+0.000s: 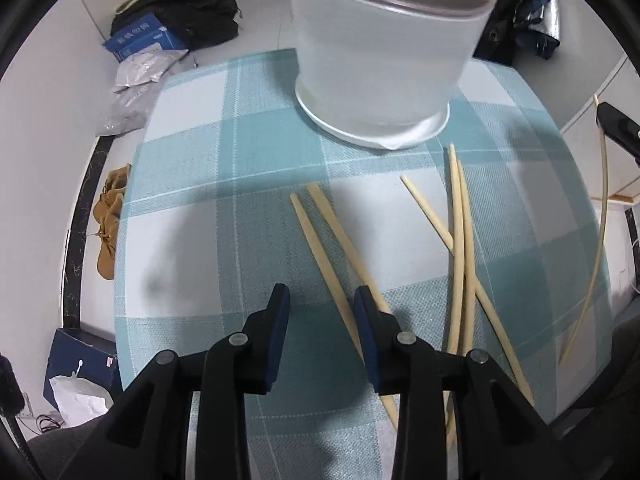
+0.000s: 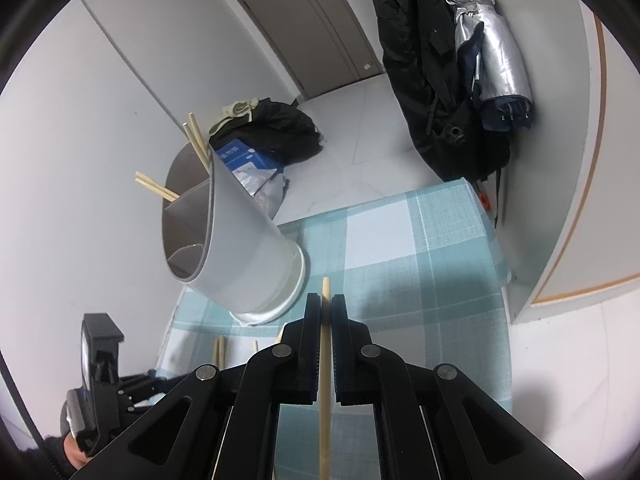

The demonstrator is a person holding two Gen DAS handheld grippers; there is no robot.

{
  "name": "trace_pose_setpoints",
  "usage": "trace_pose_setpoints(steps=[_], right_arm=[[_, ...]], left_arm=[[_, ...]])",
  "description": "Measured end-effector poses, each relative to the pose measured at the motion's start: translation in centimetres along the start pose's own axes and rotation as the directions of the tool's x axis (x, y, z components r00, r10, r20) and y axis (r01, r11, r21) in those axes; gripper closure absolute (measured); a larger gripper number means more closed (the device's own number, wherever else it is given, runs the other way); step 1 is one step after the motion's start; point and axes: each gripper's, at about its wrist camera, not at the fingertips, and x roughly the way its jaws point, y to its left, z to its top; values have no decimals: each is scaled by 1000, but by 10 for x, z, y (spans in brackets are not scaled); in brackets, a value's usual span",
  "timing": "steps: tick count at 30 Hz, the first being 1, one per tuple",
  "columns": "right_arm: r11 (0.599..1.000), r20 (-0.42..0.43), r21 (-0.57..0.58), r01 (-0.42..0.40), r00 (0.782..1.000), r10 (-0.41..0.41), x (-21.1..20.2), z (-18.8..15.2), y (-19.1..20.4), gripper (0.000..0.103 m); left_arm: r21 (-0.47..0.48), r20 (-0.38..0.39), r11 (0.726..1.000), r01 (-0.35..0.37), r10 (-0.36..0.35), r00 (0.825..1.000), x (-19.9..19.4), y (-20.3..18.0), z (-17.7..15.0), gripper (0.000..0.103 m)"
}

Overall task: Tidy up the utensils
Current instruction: 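Lower the left tool onto the chopsticks while the right tool holds its chopstick, then close the left tool on a chopstick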

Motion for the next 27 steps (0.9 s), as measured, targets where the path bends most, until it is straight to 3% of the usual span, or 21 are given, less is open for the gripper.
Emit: trace_pose_setpoints(steps=[13, 14, 16, 18, 23, 27], right_arm=[[1000, -2, 0, 7, 1000, -7, 1, -2, 0, 99], [1000, -4, -1, -1, 1000, 1, 2, -2, 1, 99], [1000, 1, -10, -11, 1000, 11, 1, -1, 3, 99], [1000, 10, -26, -18, 1000, 18, 0, -1, 7, 99], [999, 25, -42, -26, 999, 27, 1, 2, 13, 99], [998, 50, -56, -37, 998, 40, -2, 1, 18, 99]], left_arm=[[-69, -6, 997, 26, -27, 1000, 13, 13, 28, 68], [-80, -2, 997, 21, -22, 1000, 13, 13, 30, 70], [-111, 6, 994, 10, -9, 1000, 14, 16, 33, 89], [-144, 10, 989, 20, -18, 1000, 13, 19, 34, 98], [-201, 34, 979, 29, -22, 999, 13, 23, 34, 102], [-227, 97, 972, 54, -33, 995, 2, 25, 33, 102]])
